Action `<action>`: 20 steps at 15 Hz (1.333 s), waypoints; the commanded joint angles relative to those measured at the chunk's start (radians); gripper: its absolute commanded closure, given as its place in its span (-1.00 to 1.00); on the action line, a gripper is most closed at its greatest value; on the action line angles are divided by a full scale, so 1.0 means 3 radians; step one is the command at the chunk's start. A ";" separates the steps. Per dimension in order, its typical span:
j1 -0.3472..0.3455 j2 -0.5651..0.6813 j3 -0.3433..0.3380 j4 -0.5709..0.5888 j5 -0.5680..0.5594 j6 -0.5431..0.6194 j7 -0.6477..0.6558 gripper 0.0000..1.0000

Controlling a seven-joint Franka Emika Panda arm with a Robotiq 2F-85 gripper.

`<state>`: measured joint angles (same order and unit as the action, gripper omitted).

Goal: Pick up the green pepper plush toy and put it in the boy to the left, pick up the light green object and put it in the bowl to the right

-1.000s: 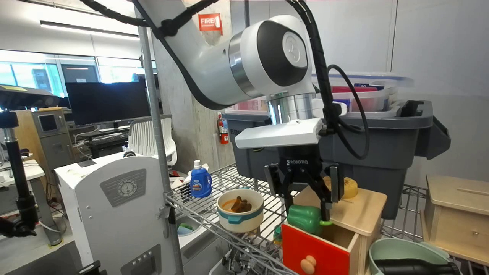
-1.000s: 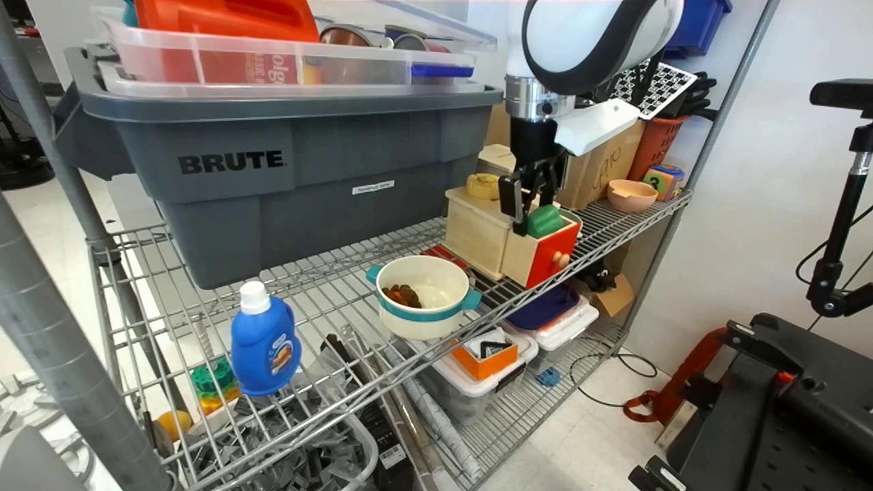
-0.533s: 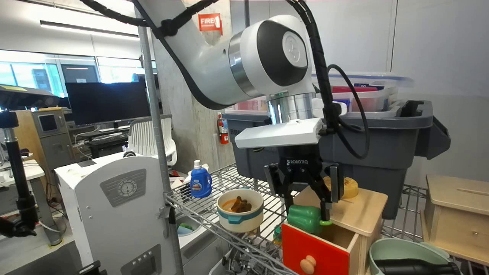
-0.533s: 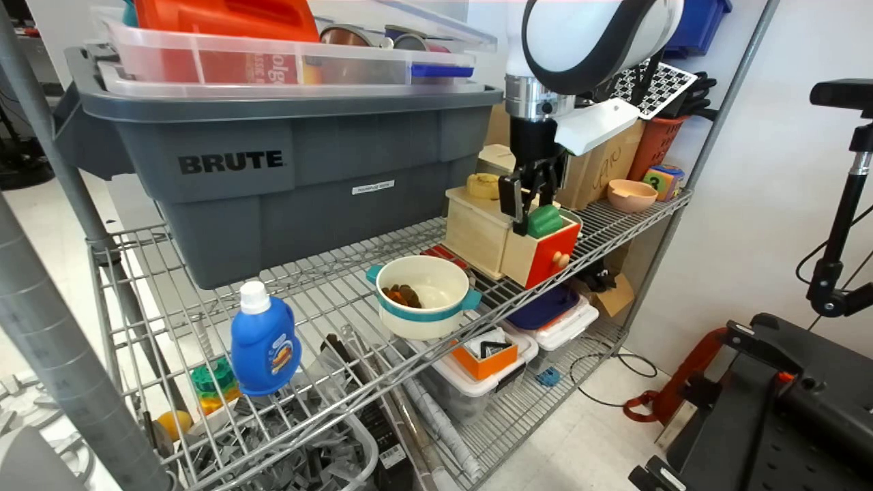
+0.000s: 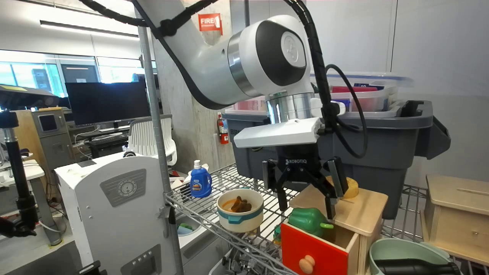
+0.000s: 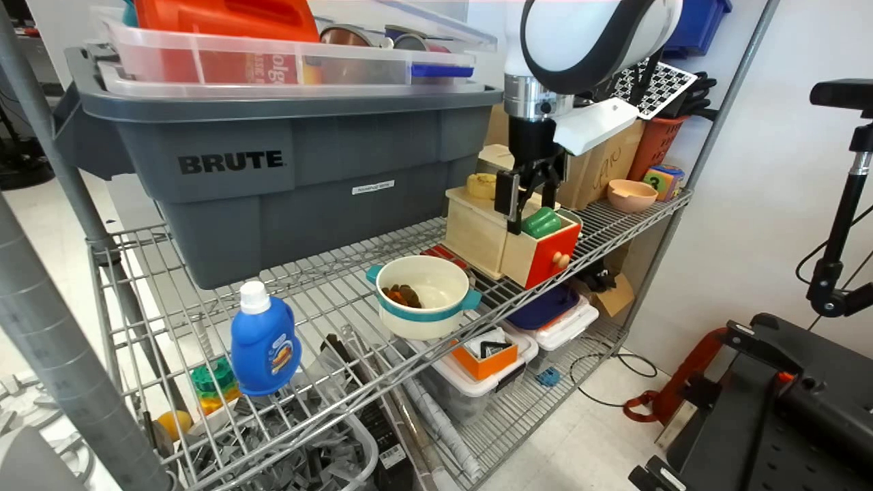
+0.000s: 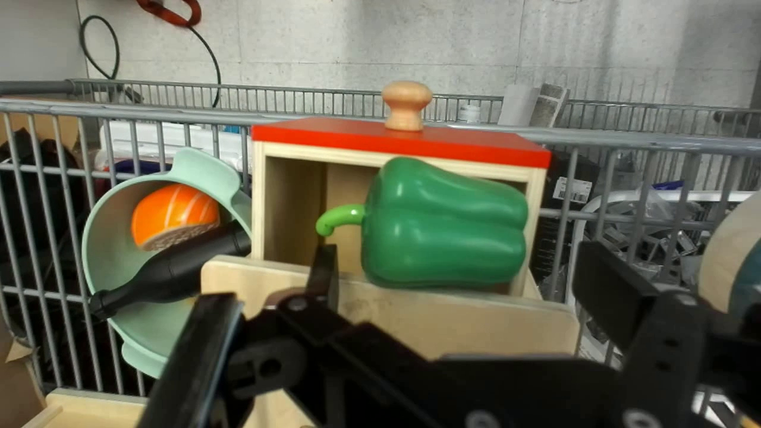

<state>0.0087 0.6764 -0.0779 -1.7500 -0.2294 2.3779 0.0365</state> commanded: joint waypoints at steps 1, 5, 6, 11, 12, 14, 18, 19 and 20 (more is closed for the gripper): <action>0.0033 -0.0110 -0.0010 -0.0076 0.0014 -0.0040 -0.0002 -1.00; 0.0099 -0.0188 -0.0017 -0.0199 -0.0020 -0.0001 0.0059 -1.00; 0.0124 -0.0232 -0.0019 -0.0255 -0.0032 0.0014 0.0078 -1.00; 0.0216 -0.0490 -0.0021 -0.0531 -0.0066 0.0063 0.0155 -1.00; 0.0223 -0.0534 -0.0020 -0.0574 -0.0066 0.0061 0.0165 -1.00; 0.0220 -0.0598 -0.0014 -0.0634 -0.0060 0.0058 0.0164 -1.00; 0.0215 -0.0689 -0.0011 -0.0716 -0.0065 0.0046 0.0169 -1.00; 0.0212 -0.0707 -0.0009 -0.0737 -0.0063 0.0052 0.0171 -1.00; 0.0217 -0.0735 -0.0009 -0.0763 -0.0067 0.0052 0.0179 -1.00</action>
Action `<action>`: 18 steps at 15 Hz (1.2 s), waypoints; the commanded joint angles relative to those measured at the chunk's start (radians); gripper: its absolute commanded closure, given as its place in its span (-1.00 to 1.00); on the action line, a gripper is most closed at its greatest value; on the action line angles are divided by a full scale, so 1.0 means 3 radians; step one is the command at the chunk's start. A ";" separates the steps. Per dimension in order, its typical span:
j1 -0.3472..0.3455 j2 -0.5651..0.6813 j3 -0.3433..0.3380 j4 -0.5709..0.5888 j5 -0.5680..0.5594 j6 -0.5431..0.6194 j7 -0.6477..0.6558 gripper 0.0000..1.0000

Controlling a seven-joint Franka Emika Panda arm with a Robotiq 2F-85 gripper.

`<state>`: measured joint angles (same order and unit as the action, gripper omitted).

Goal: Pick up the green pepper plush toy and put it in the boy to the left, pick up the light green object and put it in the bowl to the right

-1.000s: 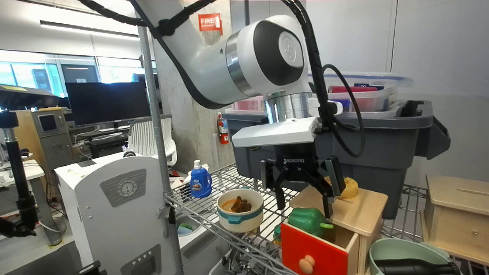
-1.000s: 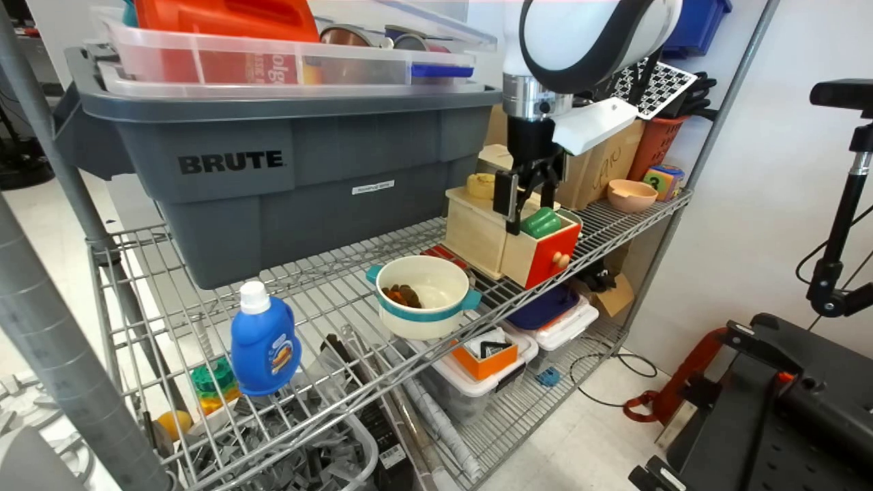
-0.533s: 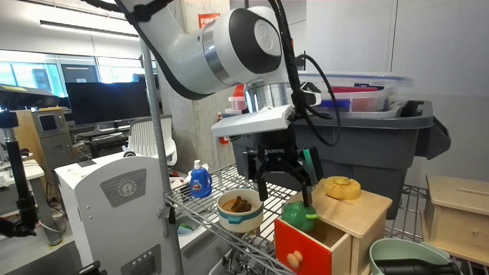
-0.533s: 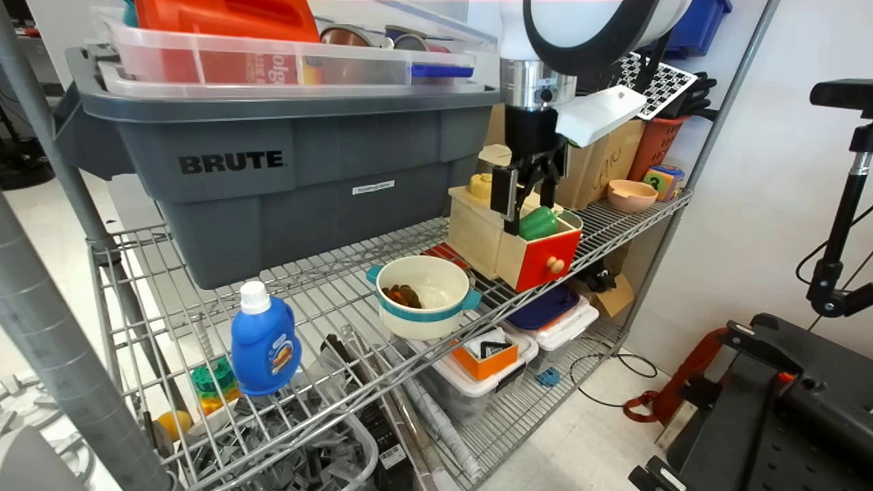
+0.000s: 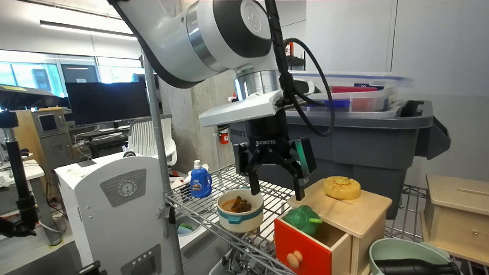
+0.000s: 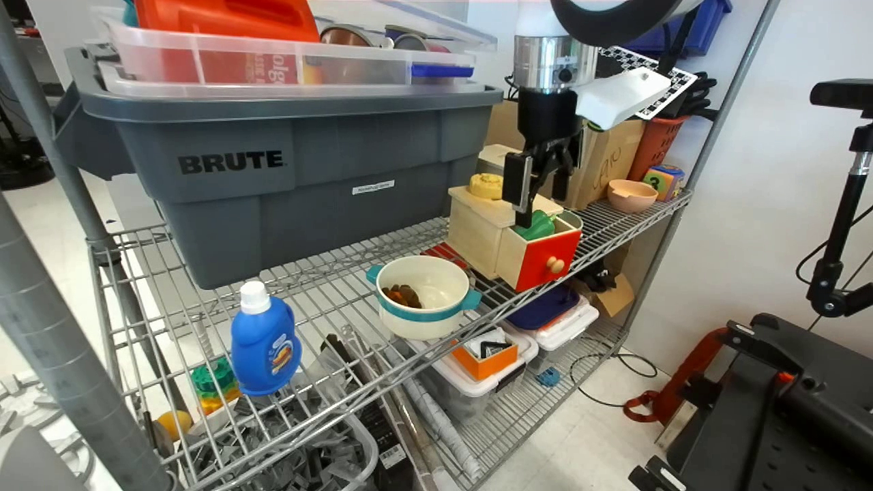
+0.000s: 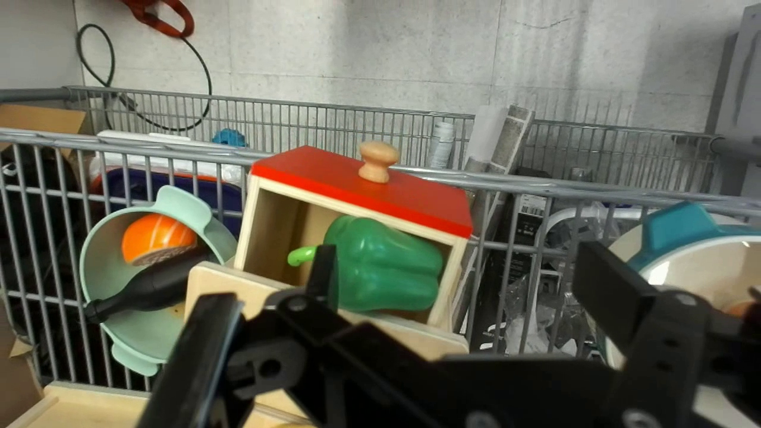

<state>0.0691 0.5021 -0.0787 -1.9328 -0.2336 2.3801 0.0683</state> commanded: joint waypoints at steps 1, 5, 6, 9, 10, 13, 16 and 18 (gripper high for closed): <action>0.0014 -0.0174 -0.0006 -0.0179 -0.0050 0.0049 0.0081 -1.00; -0.0035 -0.0302 0.0001 -0.0332 0.0006 0.0100 0.0093 -1.00; -0.0048 -0.0359 -0.0002 -0.0399 0.0013 0.0129 0.0101 -1.00; -0.0106 -0.0442 -0.0013 -0.0501 0.0033 0.0232 0.0098 -1.00; -0.0120 -0.0443 -0.0017 -0.0499 0.0031 0.0264 0.0088 -1.00; -0.0176 -0.0428 -0.0007 -0.0436 0.0075 0.0303 0.0059 -1.00; -0.0192 -0.0343 0.0016 -0.0329 0.0112 0.0319 0.0052 -1.00; -0.0196 -0.0266 0.0043 -0.0242 0.0161 0.0317 0.0021 -1.00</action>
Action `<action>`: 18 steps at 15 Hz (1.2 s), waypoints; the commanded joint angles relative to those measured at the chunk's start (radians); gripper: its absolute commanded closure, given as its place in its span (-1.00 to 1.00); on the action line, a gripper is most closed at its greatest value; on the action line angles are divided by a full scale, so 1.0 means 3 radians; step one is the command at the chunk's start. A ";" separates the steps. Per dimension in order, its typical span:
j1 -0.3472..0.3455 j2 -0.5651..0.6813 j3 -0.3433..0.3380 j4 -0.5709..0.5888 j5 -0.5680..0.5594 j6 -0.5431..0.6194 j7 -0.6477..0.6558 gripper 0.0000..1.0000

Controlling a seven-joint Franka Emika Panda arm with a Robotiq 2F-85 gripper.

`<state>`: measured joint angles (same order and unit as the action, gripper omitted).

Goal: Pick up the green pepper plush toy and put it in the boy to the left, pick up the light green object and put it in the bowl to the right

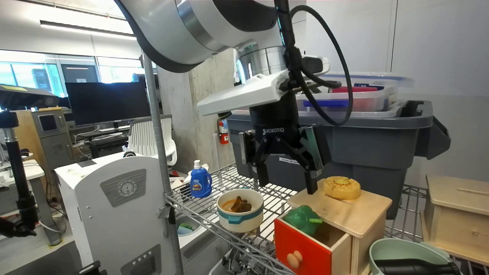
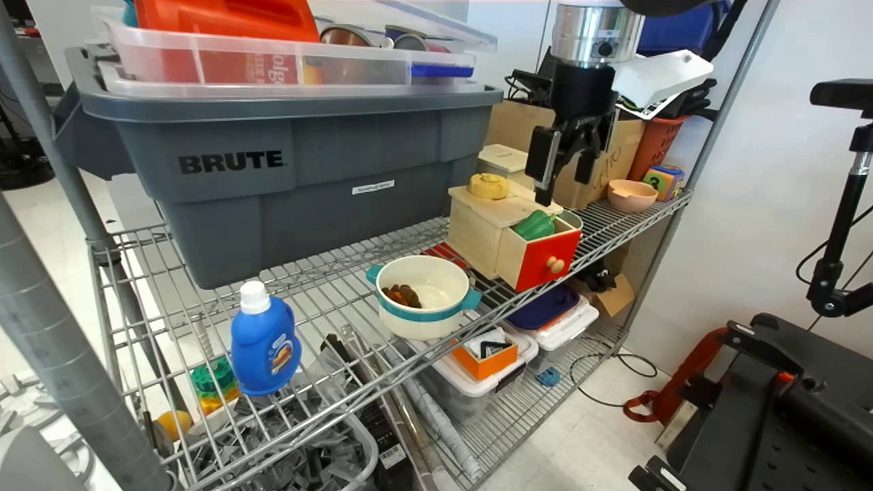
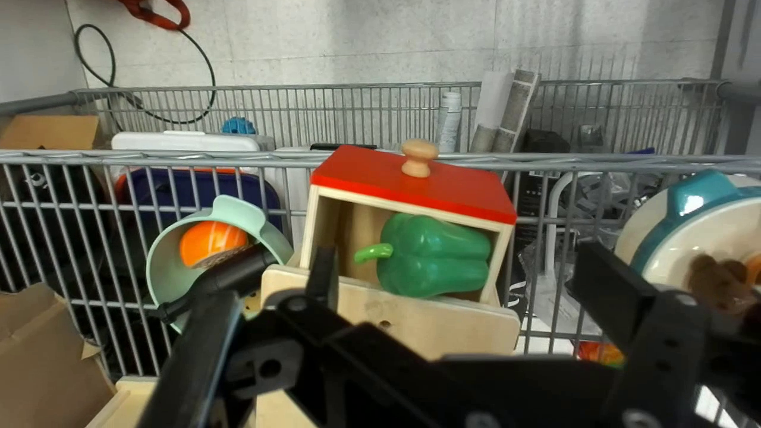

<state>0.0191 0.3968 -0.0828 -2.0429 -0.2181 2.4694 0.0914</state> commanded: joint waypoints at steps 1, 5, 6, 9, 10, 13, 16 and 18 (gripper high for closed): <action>-0.0038 0.0130 0.0076 0.0165 0.0154 0.0031 -0.0079 -1.00; -0.0113 0.0194 0.0176 0.0194 0.0388 0.0124 -0.0266 -1.00; -0.0132 0.0196 0.0186 0.0182 0.0443 0.0154 -0.0305 -1.00; -0.0200 0.0149 0.0210 0.0086 0.0563 0.0261 -0.0425 -1.00; -0.0225 0.0123 0.0211 0.0054 0.0592 0.0276 -0.0462 -1.00; -0.0257 0.0103 0.0187 0.0021 0.0606 0.0303 -0.0477 -1.00; -0.0275 0.0120 0.0163 0.0032 0.0583 0.0287 -0.0444 -1.00; -0.0294 0.0114 0.0160 0.0025 0.0588 0.0285 -0.0450 -1.00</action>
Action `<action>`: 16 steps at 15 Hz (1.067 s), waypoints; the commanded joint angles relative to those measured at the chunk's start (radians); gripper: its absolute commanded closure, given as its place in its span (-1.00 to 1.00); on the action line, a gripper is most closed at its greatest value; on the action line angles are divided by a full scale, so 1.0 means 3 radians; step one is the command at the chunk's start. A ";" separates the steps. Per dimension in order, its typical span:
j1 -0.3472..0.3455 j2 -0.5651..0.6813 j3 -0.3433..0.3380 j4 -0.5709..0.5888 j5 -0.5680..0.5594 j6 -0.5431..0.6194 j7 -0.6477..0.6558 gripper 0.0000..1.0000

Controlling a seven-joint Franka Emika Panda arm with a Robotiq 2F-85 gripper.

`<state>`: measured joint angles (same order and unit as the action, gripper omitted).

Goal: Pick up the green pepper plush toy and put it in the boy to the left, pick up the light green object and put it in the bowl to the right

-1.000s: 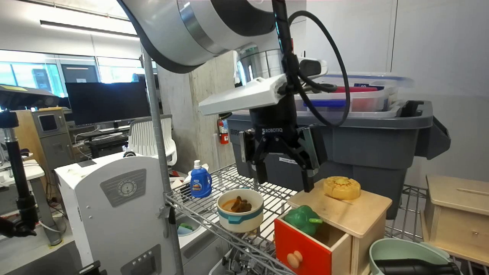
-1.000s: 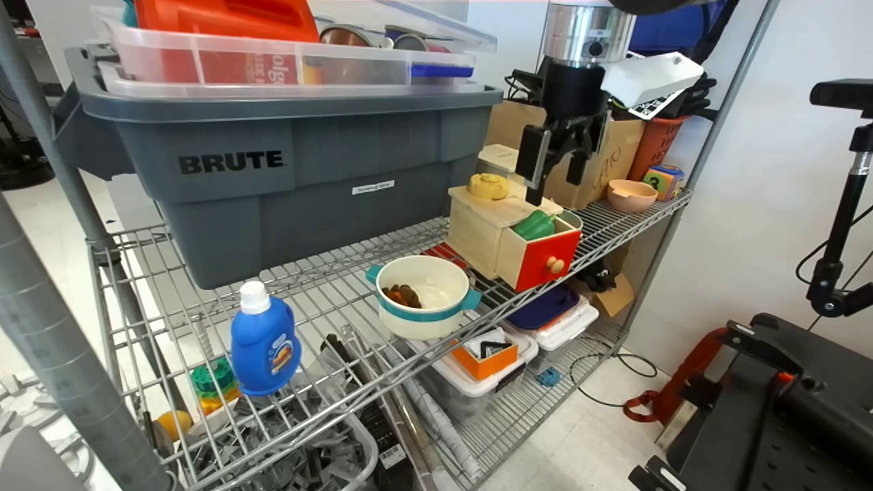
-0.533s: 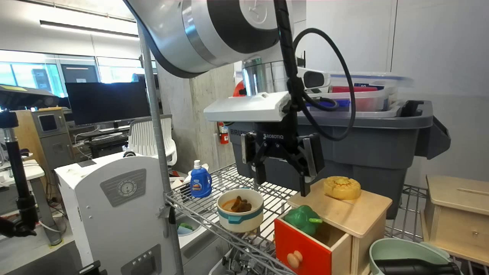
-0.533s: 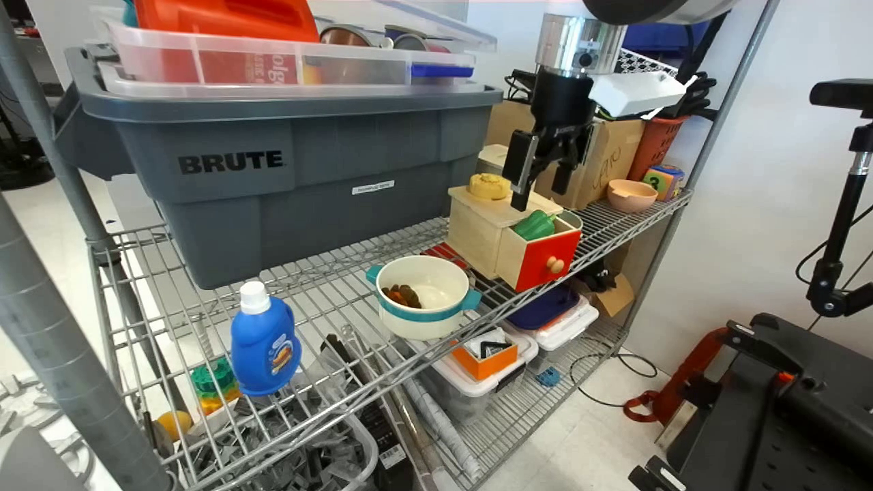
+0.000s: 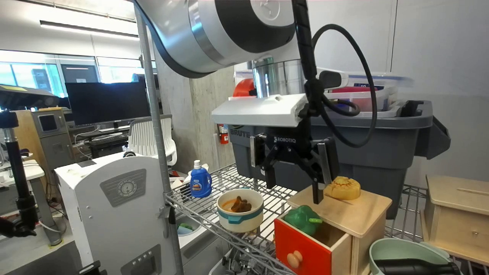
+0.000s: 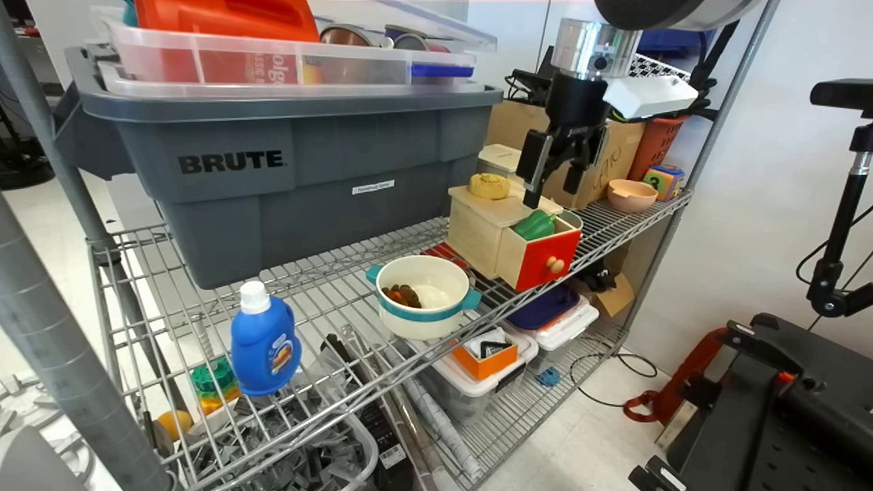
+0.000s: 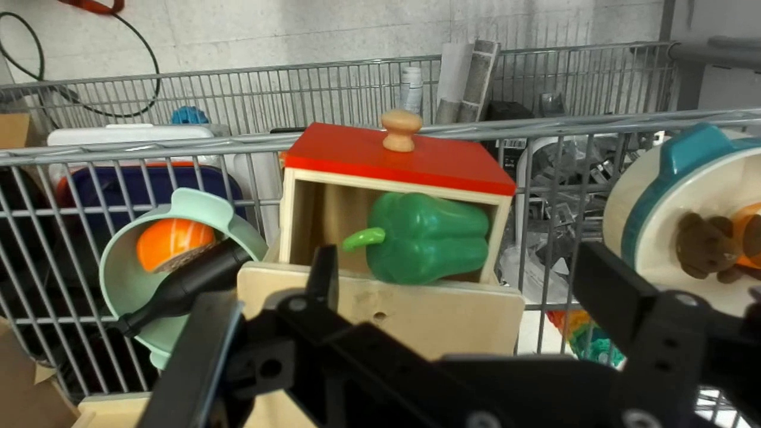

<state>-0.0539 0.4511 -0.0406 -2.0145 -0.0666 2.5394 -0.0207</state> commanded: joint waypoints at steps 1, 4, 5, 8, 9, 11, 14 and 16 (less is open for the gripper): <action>-0.0061 -0.0066 0.0017 -0.0073 0.0086 0.0055 -0.0083 -1.00; -0.0094 -0.0021 0.0019 -0.0045 0.0102 0.0045 -0.0100 -1.00; -0.0105 -0.0002 0.0022 -0.0033 0.0107 0.0044 -0.0106 -1.00; -0.0131 0.0039 0.0031 -0.0013 0.0121 0.0044 -0.0118 -1.00; -0.0127 0.0052 0.0030 -0.0002 0.0117 0.0039 -0.0111 -1.00; -0.0110 0.0113 0.0030 0.0052 0.0107 0.0008 -0.0091 -1.00; -0.0131 0.0218 0.0049 0.0123 0.0134 -0.0003 -0.0115 -1.00; -0.0138 0.0244 0.0050 0.0132 0.0150 -0.0002 -0.0118 -1.00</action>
<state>-0.0789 0.5017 -0.0393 -2.0018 -0.0556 2.5394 -0.0224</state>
